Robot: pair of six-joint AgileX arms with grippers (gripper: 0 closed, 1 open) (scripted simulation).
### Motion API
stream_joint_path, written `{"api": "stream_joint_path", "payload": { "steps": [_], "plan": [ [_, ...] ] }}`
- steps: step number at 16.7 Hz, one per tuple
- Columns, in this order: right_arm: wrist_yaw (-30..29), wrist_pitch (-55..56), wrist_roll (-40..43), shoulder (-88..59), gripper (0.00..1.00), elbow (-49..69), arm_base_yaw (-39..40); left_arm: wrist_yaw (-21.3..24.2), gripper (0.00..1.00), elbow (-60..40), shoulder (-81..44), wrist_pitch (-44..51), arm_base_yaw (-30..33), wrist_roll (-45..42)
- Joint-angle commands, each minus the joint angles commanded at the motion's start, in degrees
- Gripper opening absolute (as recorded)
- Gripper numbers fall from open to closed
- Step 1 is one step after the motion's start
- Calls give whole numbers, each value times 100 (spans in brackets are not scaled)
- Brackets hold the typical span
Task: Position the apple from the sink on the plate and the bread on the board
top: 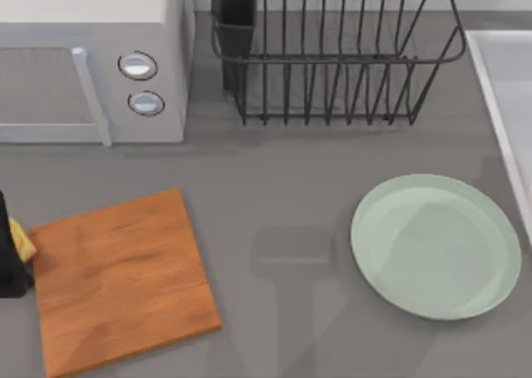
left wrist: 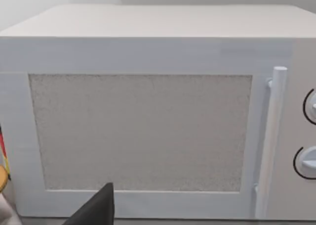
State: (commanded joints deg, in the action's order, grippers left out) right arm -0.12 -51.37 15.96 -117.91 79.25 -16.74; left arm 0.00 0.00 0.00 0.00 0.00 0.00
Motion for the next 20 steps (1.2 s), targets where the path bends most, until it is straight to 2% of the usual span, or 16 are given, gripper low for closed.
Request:
{"api": "stream_joint_path", "payload": {
  "steps": [9, 15, 20],
  "plan": [
    [-12, 2189, -23, -1384, 100, -795, -15, 0, 100, 0, 0, 0, 0, 0],
    [-12, 2336, -25, -1479, 100, -854, -16, 0, 100, 0, 0, 0, 0, 0],
    [-12, 2336, -25, -1479, 62, -854, -16, 0, 100, 0, 0, 0, 0, 0]
  ]
}}
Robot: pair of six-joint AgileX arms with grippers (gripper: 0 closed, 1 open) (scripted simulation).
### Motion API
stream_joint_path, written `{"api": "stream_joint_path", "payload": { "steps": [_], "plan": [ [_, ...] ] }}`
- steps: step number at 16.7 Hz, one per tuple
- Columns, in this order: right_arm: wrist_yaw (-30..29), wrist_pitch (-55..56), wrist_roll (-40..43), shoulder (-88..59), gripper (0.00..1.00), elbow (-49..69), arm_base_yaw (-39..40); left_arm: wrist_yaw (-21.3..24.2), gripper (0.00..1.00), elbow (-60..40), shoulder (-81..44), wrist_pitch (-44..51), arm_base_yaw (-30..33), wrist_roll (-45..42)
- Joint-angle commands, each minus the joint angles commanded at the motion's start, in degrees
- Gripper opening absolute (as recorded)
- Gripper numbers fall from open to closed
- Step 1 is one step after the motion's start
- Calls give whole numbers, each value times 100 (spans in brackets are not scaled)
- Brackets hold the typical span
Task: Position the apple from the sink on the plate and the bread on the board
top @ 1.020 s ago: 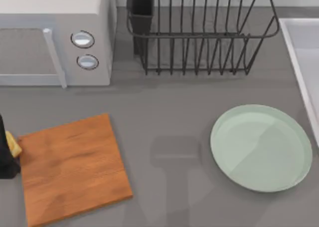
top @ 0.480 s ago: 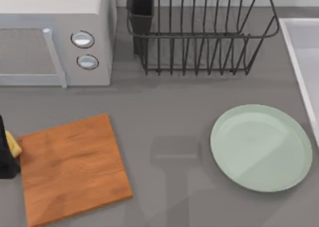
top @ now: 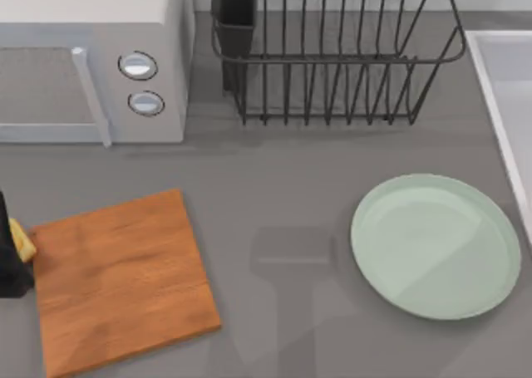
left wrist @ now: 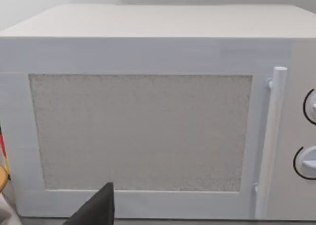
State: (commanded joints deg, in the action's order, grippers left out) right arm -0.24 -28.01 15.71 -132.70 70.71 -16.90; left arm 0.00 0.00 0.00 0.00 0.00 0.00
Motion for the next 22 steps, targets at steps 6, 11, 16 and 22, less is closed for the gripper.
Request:
{"api": "stream_joint_path", "payload": {
  "steps": [6, 11, 16, 22],
  "plan": [
    [0, 0, 0, 0, 17, 0, 0, 0, 100, 0, 0, 0, 0, 0],
    [0, 0, 0, 0, 0, 0, 0, 0, 100, 0, 0, 0, 0, 0],
    [0, 0, 0, 0, 0, 0, 0, 0, 100, 0, 0, 0, 0, 0],
    [78, -770, -38, 739, 0, 287, 4, 0, 100, 0, 0, 0, 0, 0]
  ]
}}
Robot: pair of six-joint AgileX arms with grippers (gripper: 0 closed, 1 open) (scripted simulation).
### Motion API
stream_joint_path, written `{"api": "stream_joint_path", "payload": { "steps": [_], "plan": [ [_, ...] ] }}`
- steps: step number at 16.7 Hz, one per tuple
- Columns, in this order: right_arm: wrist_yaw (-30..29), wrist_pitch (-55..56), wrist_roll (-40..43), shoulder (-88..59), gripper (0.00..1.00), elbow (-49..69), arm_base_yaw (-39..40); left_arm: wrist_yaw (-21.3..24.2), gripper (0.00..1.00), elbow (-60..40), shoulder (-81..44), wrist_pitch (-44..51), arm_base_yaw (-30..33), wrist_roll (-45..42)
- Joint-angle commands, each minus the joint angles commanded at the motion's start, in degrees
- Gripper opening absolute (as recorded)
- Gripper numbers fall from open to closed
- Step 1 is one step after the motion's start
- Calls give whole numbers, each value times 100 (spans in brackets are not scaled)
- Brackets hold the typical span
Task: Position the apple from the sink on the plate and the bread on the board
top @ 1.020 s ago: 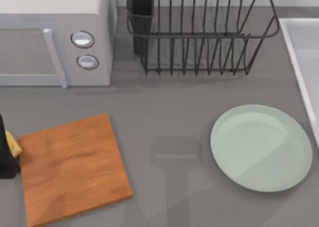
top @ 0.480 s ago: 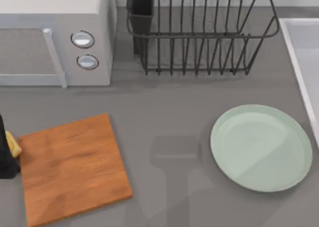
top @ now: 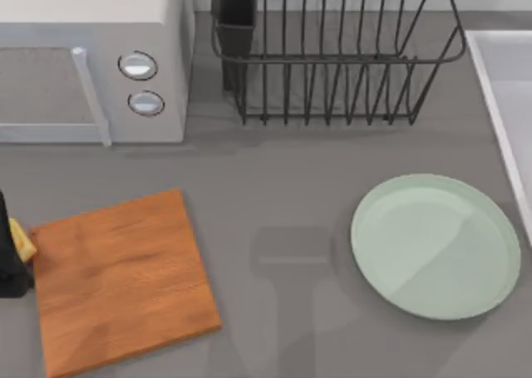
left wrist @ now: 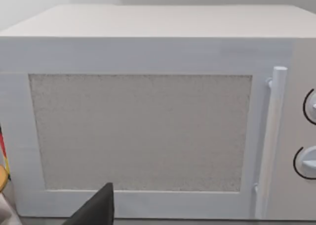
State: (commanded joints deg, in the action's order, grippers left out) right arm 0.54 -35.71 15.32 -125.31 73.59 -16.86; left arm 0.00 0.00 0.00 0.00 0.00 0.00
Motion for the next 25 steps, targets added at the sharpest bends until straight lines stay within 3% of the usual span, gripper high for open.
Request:
{"api": "stream_joint_path", "payload": {
  "steps": [7, 15, 25],
  "plan": [
    [8, -1327, 14, 836, 0, 492, -3, 0, 100, 0, 0, 0, 0, 0],
    [2, -1426, -96, 994, 0, 616, 102, 0, 100, 0, 0, 0, 0, 0],
    [-44, -2361, -1887, 1696, 0, 984, 1911, 0, 100, 0, 0, 0, 0, 0]
  ]
}}
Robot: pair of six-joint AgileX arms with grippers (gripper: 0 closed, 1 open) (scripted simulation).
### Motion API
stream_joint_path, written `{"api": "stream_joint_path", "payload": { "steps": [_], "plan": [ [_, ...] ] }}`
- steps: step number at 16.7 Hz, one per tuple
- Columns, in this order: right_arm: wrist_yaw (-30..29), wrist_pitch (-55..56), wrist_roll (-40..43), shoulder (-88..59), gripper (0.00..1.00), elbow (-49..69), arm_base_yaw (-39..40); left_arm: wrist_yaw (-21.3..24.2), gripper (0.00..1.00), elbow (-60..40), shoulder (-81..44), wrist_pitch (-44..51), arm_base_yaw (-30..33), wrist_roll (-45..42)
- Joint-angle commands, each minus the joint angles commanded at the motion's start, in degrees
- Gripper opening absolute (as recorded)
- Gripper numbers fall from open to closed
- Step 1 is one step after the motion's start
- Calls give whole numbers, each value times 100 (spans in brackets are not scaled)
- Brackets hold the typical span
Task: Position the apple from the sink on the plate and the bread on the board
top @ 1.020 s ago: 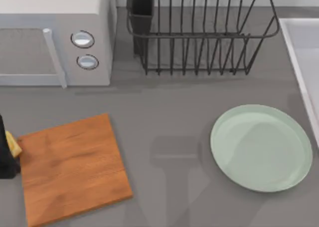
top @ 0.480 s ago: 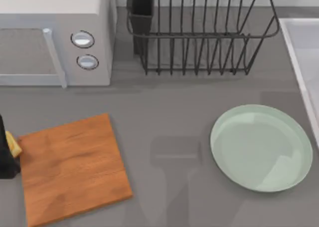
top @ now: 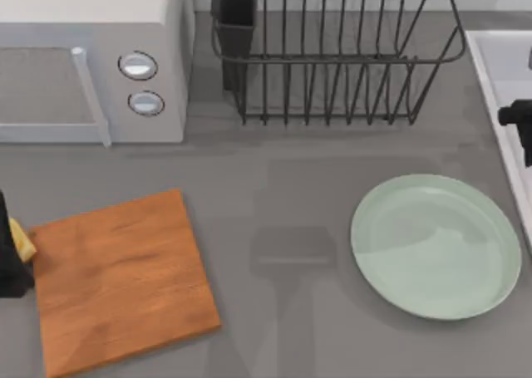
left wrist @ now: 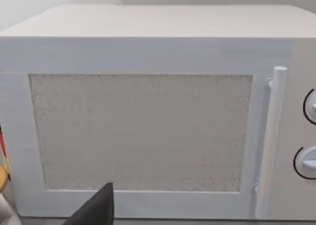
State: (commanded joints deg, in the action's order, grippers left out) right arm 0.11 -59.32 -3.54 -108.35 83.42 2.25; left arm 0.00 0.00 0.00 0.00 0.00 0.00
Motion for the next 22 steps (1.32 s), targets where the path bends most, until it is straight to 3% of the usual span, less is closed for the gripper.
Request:
{"api": "stream_joint_path", "payload": {
  "steps": [9, 17, 22],
  "plan": [
    [-14, -977, -1785, 195, 0, 294, 1822, 0, 100, 0, 0, 0, 0, 0],
    [-14, -1138, -2075, 204, 0, 359, 2121, 0, 100, 0, 0, 0, 0, 0],
    [-14, -1138, -2075, 204, 38, 359, 2121, 0, 100, 0, 0, 0, 0, 0]
  ]
}}
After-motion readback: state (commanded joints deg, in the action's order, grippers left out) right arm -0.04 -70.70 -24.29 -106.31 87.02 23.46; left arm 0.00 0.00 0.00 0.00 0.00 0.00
